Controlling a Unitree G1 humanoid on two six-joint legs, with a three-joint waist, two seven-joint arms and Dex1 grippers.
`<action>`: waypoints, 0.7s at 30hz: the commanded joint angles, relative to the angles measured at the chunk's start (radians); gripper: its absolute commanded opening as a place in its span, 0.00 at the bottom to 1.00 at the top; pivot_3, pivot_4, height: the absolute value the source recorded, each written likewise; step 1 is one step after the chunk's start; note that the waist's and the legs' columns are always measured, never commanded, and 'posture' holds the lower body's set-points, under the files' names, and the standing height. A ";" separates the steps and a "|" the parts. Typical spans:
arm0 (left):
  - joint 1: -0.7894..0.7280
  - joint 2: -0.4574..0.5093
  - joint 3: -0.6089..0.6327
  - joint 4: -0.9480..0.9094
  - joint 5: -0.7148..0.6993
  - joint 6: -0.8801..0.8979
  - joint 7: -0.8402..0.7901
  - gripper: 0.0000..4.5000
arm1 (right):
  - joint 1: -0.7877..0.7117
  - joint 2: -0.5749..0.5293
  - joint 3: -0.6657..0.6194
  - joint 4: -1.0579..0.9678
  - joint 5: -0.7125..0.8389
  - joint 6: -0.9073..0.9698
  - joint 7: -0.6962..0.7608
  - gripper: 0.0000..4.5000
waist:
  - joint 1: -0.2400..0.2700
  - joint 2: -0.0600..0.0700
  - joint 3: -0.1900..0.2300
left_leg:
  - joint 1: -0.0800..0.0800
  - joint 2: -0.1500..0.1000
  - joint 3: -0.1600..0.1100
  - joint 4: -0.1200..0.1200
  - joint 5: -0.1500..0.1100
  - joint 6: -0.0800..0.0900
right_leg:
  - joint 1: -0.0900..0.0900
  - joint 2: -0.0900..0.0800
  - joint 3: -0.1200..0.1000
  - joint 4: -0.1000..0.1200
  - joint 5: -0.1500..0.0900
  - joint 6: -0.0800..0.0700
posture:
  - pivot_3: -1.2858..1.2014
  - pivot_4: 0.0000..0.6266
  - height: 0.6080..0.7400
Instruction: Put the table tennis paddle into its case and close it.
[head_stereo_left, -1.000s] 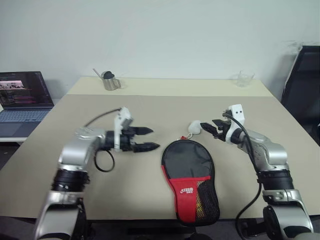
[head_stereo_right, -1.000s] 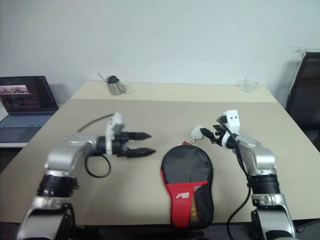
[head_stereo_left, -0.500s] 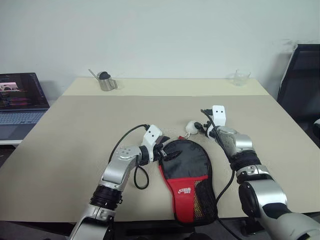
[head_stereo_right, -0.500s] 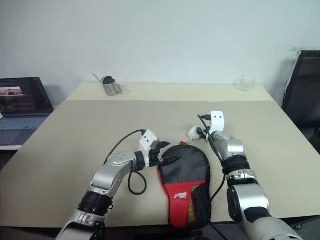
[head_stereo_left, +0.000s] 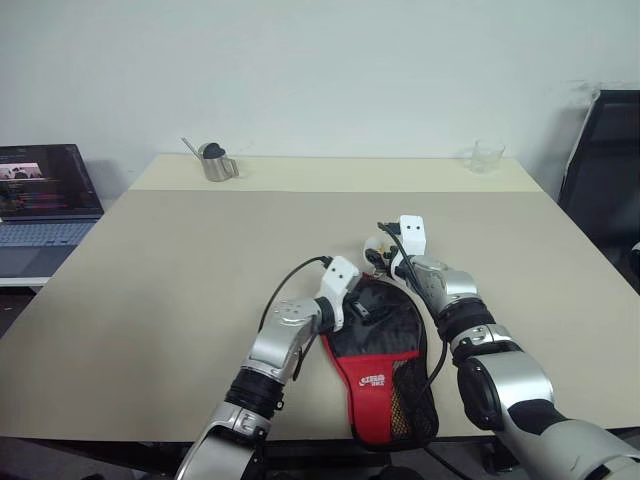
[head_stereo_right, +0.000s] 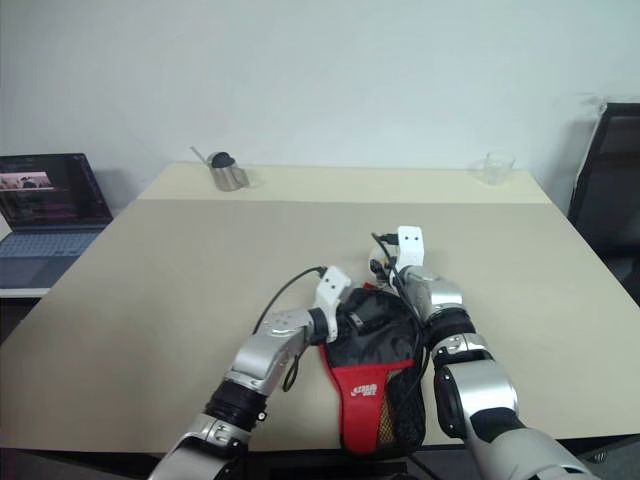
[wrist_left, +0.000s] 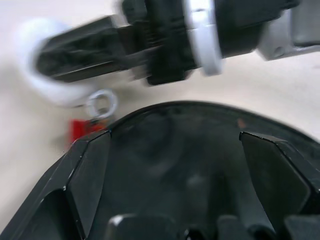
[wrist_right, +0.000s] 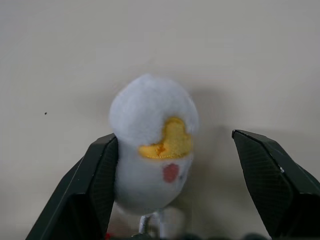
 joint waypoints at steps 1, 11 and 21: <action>0.004 0.035 -0.039 0.001 0.055 0.005 0.012 0.99 | -0.017 -0.010 -0.003 -0.010 -0.013 -0.033 -0.007 0.84 | 0.000 0.000 0.000 | 0.000 0.000 0.000 0.000 0.000 0.000 | 0.000 0.000 0.000 0.000 0.000 0.000 | 0.52 0.24 1.00; 0.009 0.073 -0.029 0.007 0.057 0.062 0.034 1.00 | -0.007 -0.019 -0.022 -0.011 -0.014 -0.048 -0.009 0.70 | -0.004 0.001 -0.001 | 0.007 0.001 0.001 0.000 0.000 0.000 | 0.004 0.001 0.002 0.001 0.000 0.000 | 0.52 0.24 1.00; 0.013 0.079 -0.022 0.012 0.060 0.054 0.044 1.00 | 0.031 -0.007 -0.011 -0.059 -0.018 -0.037 -0.009 0.01 | -0.004 0.001 -0.001 | 0.007 0.001 0.002 -0.001 0.000 0.000 | 0.004 0.001 0.003 0.001 0.000 0.000 | 0.52 0.24 1.00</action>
